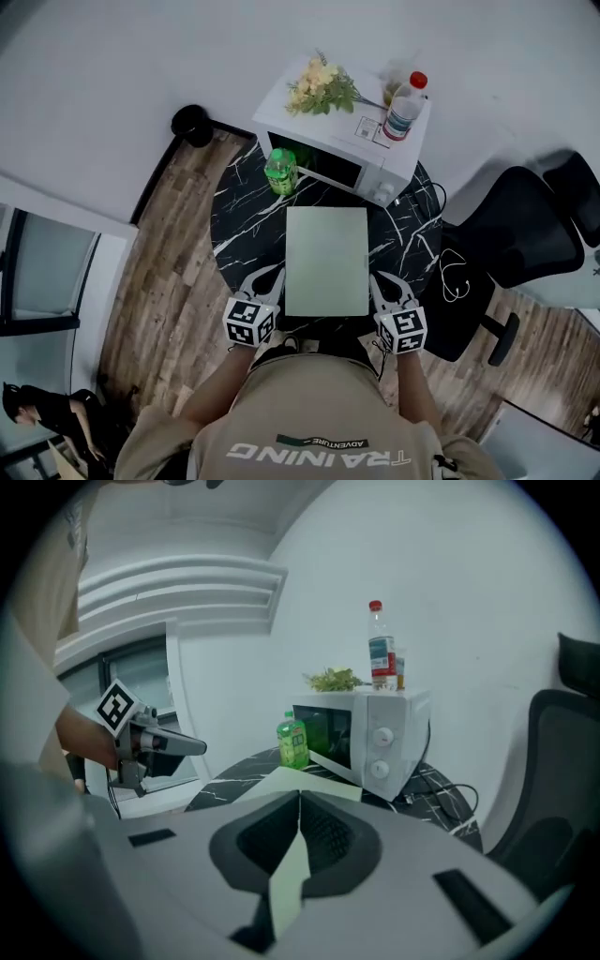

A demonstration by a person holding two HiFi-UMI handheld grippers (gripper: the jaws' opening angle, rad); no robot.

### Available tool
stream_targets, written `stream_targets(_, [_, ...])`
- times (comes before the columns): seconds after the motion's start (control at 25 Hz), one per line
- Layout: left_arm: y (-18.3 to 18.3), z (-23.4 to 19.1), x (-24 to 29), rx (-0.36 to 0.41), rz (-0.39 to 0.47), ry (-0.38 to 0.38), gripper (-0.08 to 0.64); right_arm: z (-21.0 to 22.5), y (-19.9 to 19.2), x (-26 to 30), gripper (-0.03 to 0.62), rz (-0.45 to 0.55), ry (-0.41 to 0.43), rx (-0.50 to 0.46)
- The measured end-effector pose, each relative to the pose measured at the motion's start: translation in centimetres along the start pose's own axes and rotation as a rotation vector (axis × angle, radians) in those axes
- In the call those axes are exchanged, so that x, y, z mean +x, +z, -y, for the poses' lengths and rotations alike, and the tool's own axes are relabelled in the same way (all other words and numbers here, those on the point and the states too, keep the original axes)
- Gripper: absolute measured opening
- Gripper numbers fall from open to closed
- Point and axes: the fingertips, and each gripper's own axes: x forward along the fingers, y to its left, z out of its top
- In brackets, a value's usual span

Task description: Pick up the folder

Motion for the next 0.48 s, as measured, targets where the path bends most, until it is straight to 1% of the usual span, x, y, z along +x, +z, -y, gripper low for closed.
stream_targets(0.08, [0.6, -0.2, 1.3, 0.000, -0.020, 0.040, 0.006, 1.8, 0.3, 1.5, 0.009, -0.013, 0.044, 0.000])
stream_targets(0.2, [1.3, -0.5, 3.3, 0.010, -0.051, 0.085, 0.006, 4.2, -0.2, 4.5, 0.009, -0.044, 0.104, -0.003])
stream_targets(0.32, [0.7, -0.9, 5.1, -0.001, -0.097, 0.118, 0.006, 5.6, -0.8, 6.7, 0.009, -0.049, 0.159, 0.026])
stream_targets(0.48, [-0.5, -0.8, 7.4, -0.042, -0.152, 0.146, 0.006, 6.7, -2.1, 8.5, 0.009, -0.072, 0.205, 0.015])
